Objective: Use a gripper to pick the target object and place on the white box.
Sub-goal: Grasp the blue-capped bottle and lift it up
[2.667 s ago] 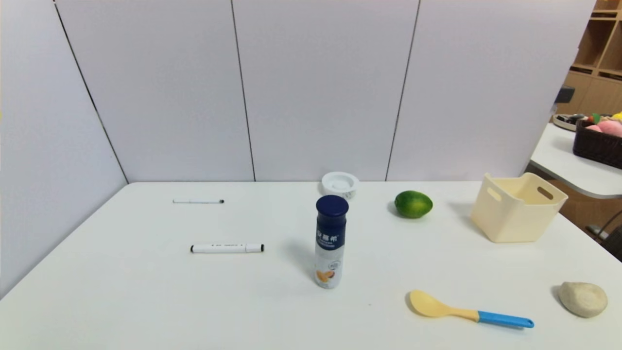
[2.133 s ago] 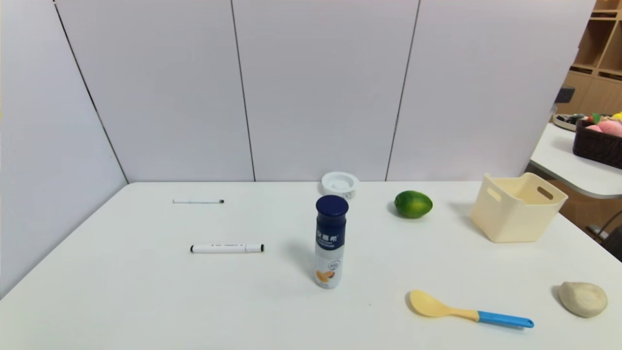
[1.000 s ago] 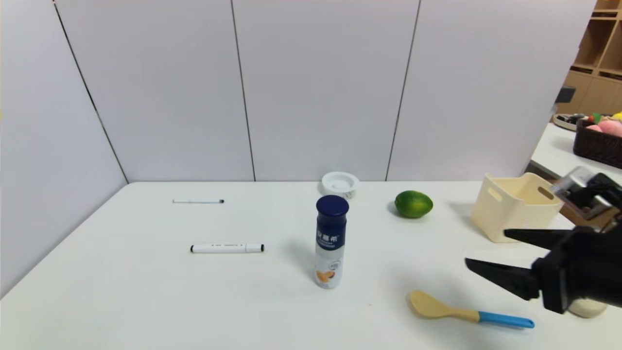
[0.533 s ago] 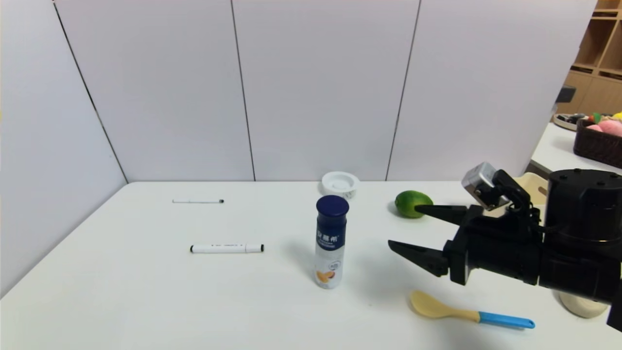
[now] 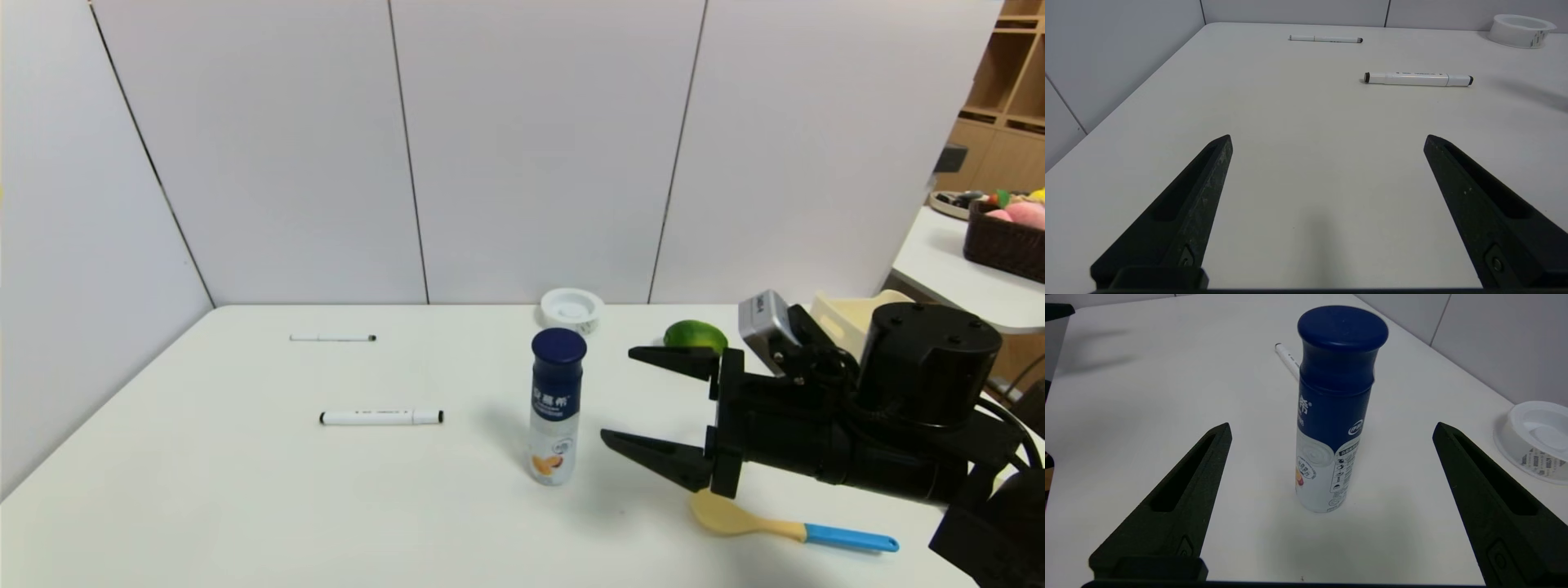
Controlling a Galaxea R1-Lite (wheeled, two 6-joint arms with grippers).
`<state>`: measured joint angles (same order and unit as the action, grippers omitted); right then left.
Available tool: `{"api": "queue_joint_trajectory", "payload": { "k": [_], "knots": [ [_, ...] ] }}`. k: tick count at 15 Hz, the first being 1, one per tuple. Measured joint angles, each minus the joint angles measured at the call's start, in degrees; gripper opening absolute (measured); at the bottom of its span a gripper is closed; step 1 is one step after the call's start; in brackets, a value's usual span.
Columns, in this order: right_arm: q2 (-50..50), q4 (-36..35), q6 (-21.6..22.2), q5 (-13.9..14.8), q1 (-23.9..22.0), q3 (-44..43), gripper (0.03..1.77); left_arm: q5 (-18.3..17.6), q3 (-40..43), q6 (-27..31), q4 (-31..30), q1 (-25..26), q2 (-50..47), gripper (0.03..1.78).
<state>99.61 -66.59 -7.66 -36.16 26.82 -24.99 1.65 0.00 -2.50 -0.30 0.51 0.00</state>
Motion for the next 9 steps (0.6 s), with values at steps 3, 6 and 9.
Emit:
{"api": "queue_joint_trajectory", "payload": {
  "k": [3,6,9],
  "knots": [
    [2.1,0.0,0.0,0.0,1.0,-1.6,1.7,0.0,0.0,0.0,0.0,0.0,0.0,1.69],
    [4.6,0.0,0.9,0.1,2.5,-5.1,1.7,0.0,0.0,0.0,0.0,0.0,0.0,1.69],
    [6.8,0.0,1.7,0.2,4.0,-8.8,1.7,0.0,0.0,0.0,0.0,0.0,0.0,1.69]
  ]
}}
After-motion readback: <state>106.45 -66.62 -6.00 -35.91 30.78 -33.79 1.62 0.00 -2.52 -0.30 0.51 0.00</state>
